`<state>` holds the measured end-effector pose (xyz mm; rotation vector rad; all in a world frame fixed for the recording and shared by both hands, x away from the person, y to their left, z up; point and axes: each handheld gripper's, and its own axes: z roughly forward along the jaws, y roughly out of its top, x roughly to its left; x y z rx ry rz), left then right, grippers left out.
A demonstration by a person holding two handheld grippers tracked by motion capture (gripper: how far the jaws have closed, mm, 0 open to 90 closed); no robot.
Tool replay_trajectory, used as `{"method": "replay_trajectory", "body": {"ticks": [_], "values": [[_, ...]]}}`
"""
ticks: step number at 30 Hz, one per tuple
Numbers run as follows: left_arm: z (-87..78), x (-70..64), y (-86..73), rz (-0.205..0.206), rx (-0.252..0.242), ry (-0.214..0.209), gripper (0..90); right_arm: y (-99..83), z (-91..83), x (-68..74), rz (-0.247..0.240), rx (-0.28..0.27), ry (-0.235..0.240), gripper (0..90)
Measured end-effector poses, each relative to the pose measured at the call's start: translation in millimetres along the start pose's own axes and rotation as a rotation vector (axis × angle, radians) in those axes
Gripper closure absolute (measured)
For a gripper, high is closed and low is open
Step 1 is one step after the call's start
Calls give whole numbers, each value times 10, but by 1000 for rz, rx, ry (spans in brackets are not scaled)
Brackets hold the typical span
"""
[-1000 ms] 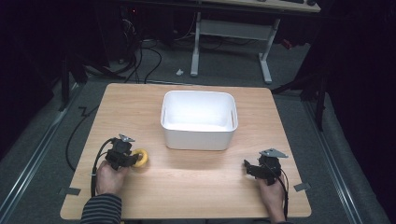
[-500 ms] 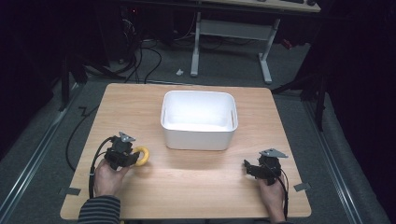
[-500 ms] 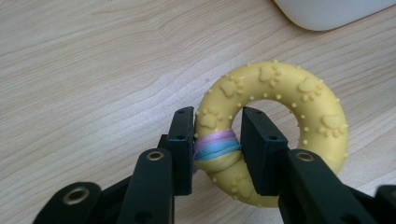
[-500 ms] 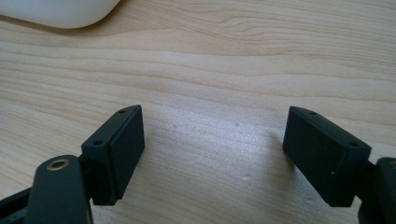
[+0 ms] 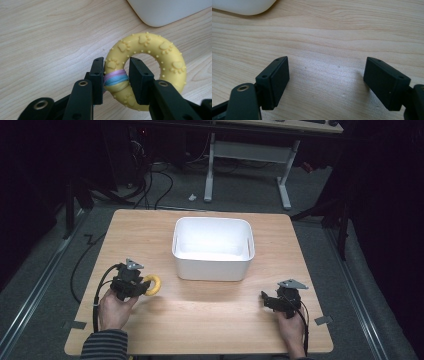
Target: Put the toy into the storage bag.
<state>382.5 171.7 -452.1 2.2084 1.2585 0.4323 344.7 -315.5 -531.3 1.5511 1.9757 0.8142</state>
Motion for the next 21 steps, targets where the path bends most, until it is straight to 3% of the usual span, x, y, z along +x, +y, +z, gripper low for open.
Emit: {"method": "replay_trajectory", "body": {"ticks": [21], "values": [[-248,-29,169,-8,-33,-39,658,0,0,0,-1,-1,0,209]]}}
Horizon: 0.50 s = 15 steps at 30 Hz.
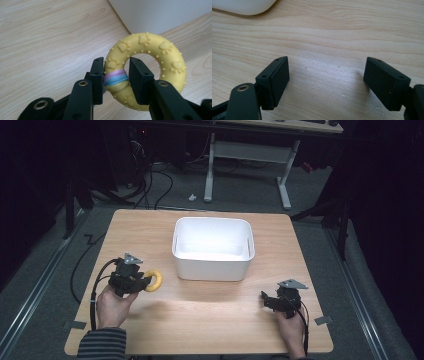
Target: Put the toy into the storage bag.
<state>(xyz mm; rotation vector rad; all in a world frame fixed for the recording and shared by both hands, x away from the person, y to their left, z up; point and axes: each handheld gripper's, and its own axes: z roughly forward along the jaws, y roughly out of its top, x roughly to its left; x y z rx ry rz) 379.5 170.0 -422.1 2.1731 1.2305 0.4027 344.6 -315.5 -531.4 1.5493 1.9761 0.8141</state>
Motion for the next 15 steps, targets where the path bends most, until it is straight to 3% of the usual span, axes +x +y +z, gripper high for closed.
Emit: {"method": "replay_trajectory", "body": {"ticks": [15], "values": [[-167,-34,164,8,-25,-26,658,0,0,-1,-1,0,0,209]]}}
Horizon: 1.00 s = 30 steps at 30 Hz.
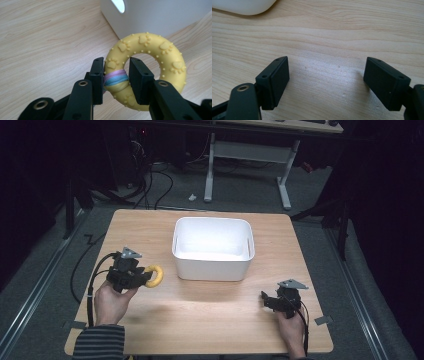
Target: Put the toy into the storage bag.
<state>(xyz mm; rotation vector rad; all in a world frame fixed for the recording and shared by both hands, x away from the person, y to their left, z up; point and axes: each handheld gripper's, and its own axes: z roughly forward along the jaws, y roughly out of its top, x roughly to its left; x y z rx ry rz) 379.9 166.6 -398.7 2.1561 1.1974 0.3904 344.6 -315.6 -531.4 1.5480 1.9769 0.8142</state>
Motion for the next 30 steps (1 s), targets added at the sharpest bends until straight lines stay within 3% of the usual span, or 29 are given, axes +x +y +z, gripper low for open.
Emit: {"method": "replay_trajectory", "body": {"ticks": [14,30], "values": [[-146,-87,231,31,-12,2,659,-2,-3,3,1,1,2,209],[-188,-186,488,72,-32,-25,658,-2,-4,3,2,2,1,209]]}}
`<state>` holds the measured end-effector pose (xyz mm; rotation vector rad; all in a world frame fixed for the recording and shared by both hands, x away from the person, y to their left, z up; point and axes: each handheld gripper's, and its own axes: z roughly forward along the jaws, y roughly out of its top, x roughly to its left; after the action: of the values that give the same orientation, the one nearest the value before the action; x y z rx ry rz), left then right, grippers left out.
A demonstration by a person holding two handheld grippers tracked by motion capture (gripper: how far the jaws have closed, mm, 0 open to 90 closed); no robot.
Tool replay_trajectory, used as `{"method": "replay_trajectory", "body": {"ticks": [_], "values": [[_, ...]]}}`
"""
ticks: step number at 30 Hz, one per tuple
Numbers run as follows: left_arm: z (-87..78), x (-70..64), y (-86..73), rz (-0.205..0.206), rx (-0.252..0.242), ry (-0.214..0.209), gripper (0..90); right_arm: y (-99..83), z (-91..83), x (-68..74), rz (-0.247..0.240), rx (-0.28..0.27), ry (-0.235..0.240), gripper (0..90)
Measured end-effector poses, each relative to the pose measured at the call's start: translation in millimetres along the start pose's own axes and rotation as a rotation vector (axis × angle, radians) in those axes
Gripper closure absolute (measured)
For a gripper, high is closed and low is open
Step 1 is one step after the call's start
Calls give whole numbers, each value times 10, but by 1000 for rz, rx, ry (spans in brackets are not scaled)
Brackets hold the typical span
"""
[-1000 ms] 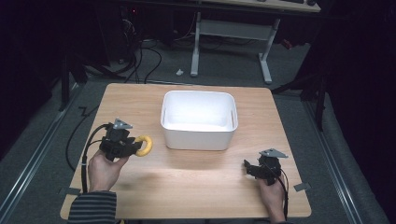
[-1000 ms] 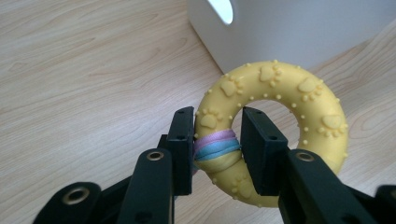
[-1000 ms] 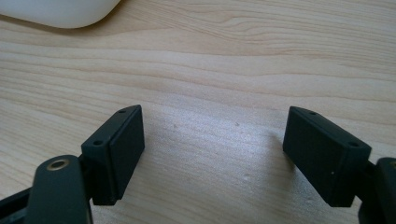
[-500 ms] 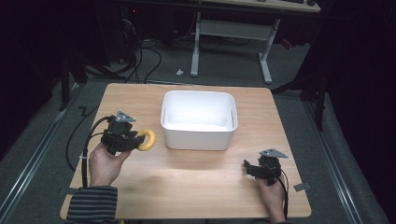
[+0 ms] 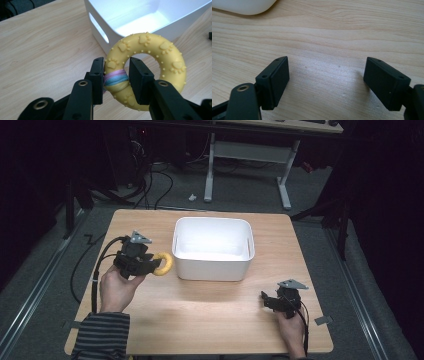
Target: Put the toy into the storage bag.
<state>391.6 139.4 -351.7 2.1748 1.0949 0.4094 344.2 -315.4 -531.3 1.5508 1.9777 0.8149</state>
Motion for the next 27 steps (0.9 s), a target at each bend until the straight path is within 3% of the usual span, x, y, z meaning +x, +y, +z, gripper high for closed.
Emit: {"method": "replay_trajectory", "body": {"ticks": [27], "values": [[96,-124,505,44,-32,-46,658,0,0,0,-1,0,0,209]]}}
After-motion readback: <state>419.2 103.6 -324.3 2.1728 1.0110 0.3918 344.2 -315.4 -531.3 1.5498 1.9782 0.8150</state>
